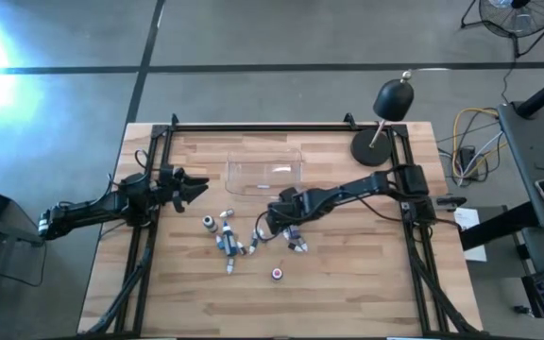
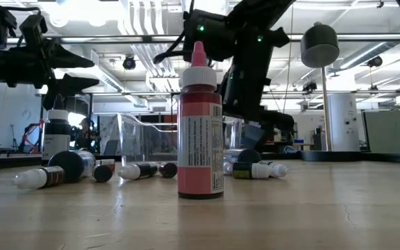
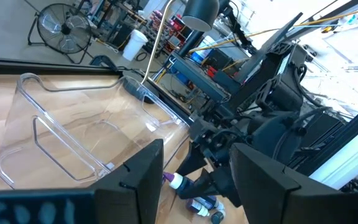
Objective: Pick & Place food coloring
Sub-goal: Put the large violet food coloring bottle into the transparent bin
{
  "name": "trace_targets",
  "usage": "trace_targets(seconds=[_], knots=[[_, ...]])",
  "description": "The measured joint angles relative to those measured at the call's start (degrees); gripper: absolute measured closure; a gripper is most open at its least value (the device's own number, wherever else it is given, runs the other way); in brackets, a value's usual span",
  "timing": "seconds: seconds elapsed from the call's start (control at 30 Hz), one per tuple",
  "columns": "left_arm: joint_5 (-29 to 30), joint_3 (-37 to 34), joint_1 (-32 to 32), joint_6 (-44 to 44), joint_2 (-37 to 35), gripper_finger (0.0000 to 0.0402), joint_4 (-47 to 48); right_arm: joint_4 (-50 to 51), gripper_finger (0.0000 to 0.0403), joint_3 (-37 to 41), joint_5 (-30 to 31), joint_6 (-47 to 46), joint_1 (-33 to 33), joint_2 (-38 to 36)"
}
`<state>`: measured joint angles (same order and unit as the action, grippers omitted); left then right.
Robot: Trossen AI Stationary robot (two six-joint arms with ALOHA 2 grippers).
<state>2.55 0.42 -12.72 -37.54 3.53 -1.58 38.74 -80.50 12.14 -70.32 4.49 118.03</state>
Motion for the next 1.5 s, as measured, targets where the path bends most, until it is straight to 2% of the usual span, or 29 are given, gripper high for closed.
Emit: trace_targets(seconds=[0.5,0.7,0.87,0.93,1.0,1.17,1.2,1.27,1.33,1.5], knots=[[-0.03,0.01,0.01,0.0,0.0,0.0241,0.06,1.67,0.026,0.27,1.73,0.51,0.25,-1.38],[-0.02,-0.01,0.01,0.0,0.0,0.0241,0.06,1.59,0.0265,0.27,4.23,1.98,1.93,-3.66],[-0.02,-0.01,0.01,0.0,0.0,0.0241,0.08,1.62,0.0264,0.36,4.75,5.44,3.92,-10.1],[-0.02,-0.01,0.0,0.0,0.0,0.0241,0.08,1.28,0.0264,0.36,7.46,7.09,5.17,-14.31],[-0.02,-0.01,0.01,0.0,0.0,0.0241,0.08,1.0,0.0264,0.36,13.1,8.92,6.17,-18.27],[0.0,0.01,-0.01,0.0,0.0,0.0241,0.06,-1.51,0.0264,0.82,34.92,16.15,5.53,-24.91],[0.0,0.0,0.0,0.0,0.0,0.0241,0.06,-2.68,0.0264,0.84,37.25,18.59,5.02,-25.7],[0.0,-0.01,0.01,0.0,0.0,0.0241,0.07,-5.38,0.0264,0.84,36.81,23.51,3.52,-26.54],[0.0,0.0,0.0,0.0,0.0,0.0241,0.06,-6.81,0.0264,0.85,33.03,26.53,2.13,-26.63],[0.0,0.01,-0.01,0.0,0.0,0.0241,0.06,-4.73,0.0264,1.06,31.52,25.75,1.76,-26.27]])
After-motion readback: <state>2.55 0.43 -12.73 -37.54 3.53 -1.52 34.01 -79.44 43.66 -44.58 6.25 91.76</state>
